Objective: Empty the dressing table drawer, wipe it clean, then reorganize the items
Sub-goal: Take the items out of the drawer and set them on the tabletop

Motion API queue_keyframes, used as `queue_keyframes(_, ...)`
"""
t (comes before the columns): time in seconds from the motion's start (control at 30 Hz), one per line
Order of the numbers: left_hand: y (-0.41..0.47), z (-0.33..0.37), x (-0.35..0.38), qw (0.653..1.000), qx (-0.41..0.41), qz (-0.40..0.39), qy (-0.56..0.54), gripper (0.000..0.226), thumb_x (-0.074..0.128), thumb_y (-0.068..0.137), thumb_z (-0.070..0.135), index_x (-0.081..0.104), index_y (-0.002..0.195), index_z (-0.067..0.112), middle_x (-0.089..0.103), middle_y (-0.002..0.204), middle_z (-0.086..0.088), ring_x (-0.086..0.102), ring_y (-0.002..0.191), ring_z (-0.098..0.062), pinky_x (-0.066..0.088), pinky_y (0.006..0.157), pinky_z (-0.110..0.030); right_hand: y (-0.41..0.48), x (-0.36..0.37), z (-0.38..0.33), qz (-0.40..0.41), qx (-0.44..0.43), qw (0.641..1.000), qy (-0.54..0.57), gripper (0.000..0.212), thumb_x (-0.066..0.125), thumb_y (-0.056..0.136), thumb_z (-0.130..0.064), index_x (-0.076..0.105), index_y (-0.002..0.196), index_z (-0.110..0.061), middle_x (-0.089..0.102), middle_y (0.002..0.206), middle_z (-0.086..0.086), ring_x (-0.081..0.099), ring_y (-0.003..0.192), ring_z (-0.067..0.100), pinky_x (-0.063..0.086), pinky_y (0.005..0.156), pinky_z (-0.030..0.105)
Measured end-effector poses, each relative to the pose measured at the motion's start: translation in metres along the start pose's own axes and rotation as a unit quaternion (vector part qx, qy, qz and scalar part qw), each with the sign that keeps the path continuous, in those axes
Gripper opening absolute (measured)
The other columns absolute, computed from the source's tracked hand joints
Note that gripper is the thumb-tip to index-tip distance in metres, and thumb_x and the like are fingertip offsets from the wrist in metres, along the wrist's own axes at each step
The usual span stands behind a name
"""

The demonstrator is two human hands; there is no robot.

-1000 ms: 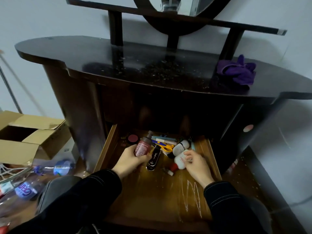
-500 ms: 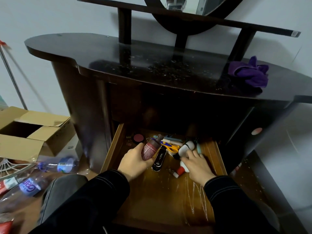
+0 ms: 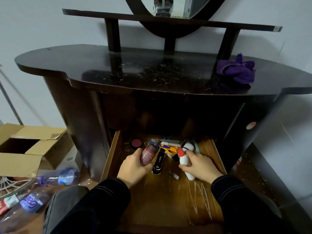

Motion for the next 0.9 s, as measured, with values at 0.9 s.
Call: queue_keyframes(0.9, 0.132, 0.162, -0.275, 0.944, 0.137, 0.198, -0.225, 0.029, 0.072, 0.091, 0.032, 0.053, 0.108, 0.018, 0.065, 0.099, -0.008, 0.065, 0.085, -0.014, 0.053, 0.067, -0.019, 0.135, -0.277, -0.168, 0.135, 0.011, 0.857, 0.497, 0.033, 0.082, 0.077, -0.034, 0.066, 0.084, -0.006, 0.070, 0.085, 0.012, 0.068, 0.077, 0.017, 0.052, 0.075, 0.032)
Point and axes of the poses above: each hand's wrist, its own y-axis towards the middle knuckle, its own x-axis out of the palm, z = x × y, the point moved 6 cm from there along y, towards the middle knuckle
